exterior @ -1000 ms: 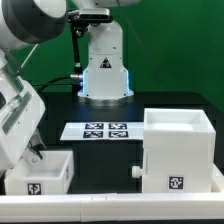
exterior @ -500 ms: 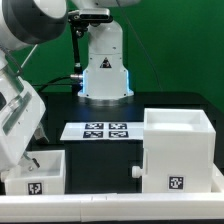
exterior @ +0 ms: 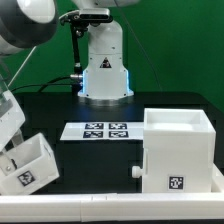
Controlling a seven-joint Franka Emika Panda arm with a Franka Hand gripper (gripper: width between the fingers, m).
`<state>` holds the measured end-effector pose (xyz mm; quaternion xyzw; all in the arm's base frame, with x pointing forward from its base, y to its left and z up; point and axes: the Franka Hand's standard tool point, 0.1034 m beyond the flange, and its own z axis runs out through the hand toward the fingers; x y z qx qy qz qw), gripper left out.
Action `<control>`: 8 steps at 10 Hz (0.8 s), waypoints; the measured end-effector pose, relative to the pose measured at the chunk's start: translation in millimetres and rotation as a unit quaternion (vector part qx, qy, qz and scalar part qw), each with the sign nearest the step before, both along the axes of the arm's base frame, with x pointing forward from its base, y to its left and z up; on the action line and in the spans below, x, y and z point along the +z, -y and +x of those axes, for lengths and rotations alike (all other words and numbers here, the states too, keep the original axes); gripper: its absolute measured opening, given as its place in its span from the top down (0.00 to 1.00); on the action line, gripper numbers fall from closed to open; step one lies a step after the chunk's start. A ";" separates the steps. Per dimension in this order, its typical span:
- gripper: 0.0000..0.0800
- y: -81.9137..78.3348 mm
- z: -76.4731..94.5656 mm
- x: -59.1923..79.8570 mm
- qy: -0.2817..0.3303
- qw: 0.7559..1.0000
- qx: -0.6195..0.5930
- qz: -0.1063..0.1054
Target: Assemble drawer
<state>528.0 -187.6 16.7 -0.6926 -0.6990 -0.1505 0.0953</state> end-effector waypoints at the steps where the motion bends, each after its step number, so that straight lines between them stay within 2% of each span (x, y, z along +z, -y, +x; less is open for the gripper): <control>1: 0.19 -1.3 -2.8 -3.9 0.004 1.000 -0.002 -0.006; 3: 0.19 -2.0 -4.5 -6.1 0.001 1.000 -0.003 -0.006; 5: 0.51 -2.4 -5.1 -7.2 0.000 1.000 -0.004 -0.005; 6: 0.71 -2.5 -5.1 -7.4 0.000 1.000 -0.004 -0.005; 7: 0.71 -2.7 -5.0 -7.3 0.000 1.000 -0.004 -0.005; 8: 0.91 -8.5 -3.8 -6.4 0.000 1.000 0.000 -0.001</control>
Offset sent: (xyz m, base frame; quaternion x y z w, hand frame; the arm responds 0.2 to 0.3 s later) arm 0.0000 0.0000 0.0000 0.0000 0.0000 0.0000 1.0000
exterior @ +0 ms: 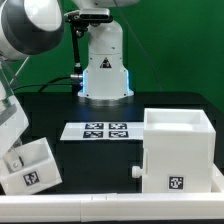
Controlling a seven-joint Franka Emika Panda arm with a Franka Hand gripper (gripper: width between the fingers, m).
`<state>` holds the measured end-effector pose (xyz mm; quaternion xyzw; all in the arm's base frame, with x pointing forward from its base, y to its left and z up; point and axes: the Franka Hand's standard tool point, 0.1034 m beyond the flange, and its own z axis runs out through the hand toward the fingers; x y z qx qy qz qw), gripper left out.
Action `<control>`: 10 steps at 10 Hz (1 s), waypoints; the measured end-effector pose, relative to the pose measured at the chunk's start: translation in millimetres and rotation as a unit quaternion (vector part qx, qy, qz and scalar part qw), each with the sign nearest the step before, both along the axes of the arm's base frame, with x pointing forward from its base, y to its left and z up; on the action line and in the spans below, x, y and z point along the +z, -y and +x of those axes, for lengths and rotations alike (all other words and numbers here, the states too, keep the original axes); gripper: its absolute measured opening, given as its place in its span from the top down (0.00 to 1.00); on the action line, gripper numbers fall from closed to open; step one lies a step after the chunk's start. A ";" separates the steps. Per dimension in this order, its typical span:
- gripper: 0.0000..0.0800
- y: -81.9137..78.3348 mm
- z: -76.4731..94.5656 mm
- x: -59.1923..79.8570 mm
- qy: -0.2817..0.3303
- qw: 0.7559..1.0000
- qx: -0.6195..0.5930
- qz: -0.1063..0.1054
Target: Assemble drawer
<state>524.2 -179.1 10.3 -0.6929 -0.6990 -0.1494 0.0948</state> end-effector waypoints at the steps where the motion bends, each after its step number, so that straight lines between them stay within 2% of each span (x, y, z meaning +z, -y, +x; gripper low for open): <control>1: 0.91 -15.0 4.1 3.1 0.001 1.000 -0.010 0.000; 2: 0.95 -32.2 4.0 6.6 -0.002 1.000 -0.025 0.001; 4: 0.95 -71.3 1.3 15.0 -0.006 0.999 -0.049 0.002; 5: 0.95 -83.5 0.1 19.5 -0.004 0.999 -0.052 -0.002; 10: 0.95 -81.2 -2.6 15.8 -0.008 0.998 -0.059 -0.002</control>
Offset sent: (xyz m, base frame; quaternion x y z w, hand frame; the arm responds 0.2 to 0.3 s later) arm -0.0071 0.0824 0.0249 -0.0393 -0.0001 0.0642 0.9972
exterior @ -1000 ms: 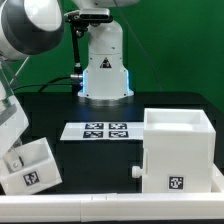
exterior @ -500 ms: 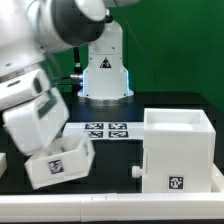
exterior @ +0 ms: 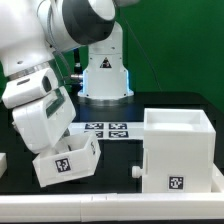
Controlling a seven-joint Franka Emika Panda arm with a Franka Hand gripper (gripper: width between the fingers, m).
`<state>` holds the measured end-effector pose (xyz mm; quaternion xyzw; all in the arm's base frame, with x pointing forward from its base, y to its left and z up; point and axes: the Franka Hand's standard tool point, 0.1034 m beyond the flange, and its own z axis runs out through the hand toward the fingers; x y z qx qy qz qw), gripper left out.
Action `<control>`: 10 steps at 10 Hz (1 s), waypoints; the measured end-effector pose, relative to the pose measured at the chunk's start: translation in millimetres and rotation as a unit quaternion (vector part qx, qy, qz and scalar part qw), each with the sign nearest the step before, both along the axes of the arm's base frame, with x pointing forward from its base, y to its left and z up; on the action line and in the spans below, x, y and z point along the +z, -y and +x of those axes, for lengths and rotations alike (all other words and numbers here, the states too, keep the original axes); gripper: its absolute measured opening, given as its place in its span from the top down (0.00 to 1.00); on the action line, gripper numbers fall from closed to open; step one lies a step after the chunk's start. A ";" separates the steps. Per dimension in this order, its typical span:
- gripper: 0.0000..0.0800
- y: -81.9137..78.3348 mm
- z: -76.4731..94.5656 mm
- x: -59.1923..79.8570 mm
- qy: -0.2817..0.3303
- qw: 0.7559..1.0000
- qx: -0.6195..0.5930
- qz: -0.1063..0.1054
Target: Assemble drawer
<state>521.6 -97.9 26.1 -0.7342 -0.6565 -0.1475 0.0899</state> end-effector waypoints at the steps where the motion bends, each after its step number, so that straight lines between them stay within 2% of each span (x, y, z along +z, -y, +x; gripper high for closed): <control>1: 0.95 -0.8 10.7 12.4 0.047 0.997 -0.030 -0.050; 2: 0.95 -11.7 9.7 15.3 0.075 0.994 -0.032 -0.072; 3: 0.95 -12.7 10.6 9.9 0.084 0.993 -0.034 -0.076; 4: 0.95 -6.1 2.7 -1.3 0.062 0.996 -0.038 -0.060; 5: 0.95 -2.4 3.7 -0.7 0.060 0.995 -0.045 -0.061; 8: 0.95 -4.3 3.7 -1.4 0.058 0.995 -0.044 -0.065; 9: 0.95 -19.5 15.7 9.1 0.080 0.993 -0.045 -0.079; 10: 0.95 -35.6 22.2 11.6 0.086 0.992 -0.033 -0.084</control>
Offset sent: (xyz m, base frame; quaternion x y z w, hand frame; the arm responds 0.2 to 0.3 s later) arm -0.0066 0.0115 -0.0209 0.0219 0.1141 0.0675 0.9909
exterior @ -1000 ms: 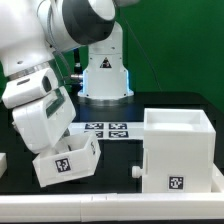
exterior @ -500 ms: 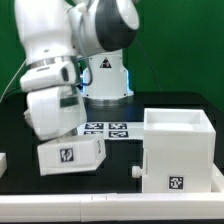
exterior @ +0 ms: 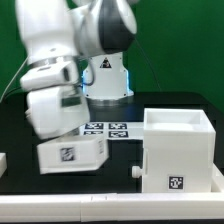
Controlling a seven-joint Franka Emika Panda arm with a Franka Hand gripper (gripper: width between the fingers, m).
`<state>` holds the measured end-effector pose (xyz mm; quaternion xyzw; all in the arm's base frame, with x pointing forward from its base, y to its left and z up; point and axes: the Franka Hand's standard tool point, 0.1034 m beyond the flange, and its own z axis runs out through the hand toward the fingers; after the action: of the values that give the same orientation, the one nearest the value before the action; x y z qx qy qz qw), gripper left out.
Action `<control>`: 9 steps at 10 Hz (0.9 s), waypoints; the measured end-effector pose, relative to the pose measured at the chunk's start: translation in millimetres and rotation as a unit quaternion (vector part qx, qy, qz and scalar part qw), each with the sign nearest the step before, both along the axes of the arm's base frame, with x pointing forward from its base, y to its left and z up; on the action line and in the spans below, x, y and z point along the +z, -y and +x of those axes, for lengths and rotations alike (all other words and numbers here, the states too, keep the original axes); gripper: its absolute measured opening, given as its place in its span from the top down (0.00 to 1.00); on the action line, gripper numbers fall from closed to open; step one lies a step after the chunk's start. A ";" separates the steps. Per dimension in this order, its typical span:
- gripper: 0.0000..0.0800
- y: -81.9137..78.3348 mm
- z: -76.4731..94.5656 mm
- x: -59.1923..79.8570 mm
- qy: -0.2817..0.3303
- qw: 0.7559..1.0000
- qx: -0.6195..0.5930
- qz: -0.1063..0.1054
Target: Assemble drawer
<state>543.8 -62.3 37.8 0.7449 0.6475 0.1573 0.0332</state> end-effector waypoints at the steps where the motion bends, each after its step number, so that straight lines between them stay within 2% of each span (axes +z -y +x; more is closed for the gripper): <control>1: 0.95 -5.0 -1.9 -3.7 -0.009 1.000 0.003 0.000; 5: 0.95 -7.7 -7.1 -6.3 -0.027 1.000 -0.014 0.007; 7: 0.95 -26.4 -4.9 8.3 -0.033 0.999 -0.038 -0.010; 9: 0.95 -42.6 -2.8 9.1 -0.062 0.996 -0.063 -0.025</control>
Offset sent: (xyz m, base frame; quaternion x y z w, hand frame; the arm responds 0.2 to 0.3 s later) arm 0.0000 0.0000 0.0000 0.0000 0.0000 0.0000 1.0000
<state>540.9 -19.7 46.9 0.7915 0.6039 0.0918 0.0212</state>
